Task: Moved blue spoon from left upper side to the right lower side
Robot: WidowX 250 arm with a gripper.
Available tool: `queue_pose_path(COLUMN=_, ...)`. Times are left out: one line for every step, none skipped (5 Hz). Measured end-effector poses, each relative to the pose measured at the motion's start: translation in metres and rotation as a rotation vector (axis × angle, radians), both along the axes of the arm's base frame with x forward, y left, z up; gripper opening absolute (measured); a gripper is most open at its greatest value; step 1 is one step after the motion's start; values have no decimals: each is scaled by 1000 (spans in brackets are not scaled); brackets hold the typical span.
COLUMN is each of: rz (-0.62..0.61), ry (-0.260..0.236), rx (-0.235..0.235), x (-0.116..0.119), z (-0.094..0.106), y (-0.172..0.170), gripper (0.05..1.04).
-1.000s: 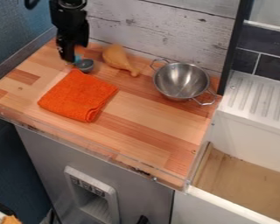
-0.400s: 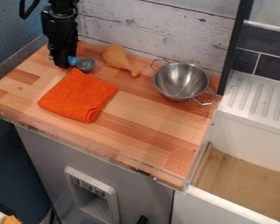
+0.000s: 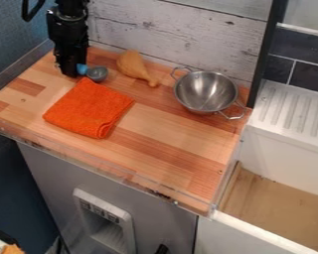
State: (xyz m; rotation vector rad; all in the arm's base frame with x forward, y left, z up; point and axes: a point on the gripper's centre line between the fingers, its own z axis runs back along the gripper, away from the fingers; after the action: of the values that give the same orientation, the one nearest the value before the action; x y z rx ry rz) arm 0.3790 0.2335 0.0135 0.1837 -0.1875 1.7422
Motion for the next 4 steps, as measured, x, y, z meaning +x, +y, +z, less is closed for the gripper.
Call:
queue_pose_path(rz=-16, ry=0, rx=-14, x=0, z=7, y=-3, gripper=421)
queue_pose_path(rz=-9, ry=-78, rx=18, x=2, z=50, y=-3, gripper=421)
queue_pose_path(rz=1, ry=-142, rx=40, x=-12, z=85, y=-12, gripper=421)
queue_pose_path(rz=6, ry=-199, rx=65, x=-44, z=116, y=-34, gripper=420)
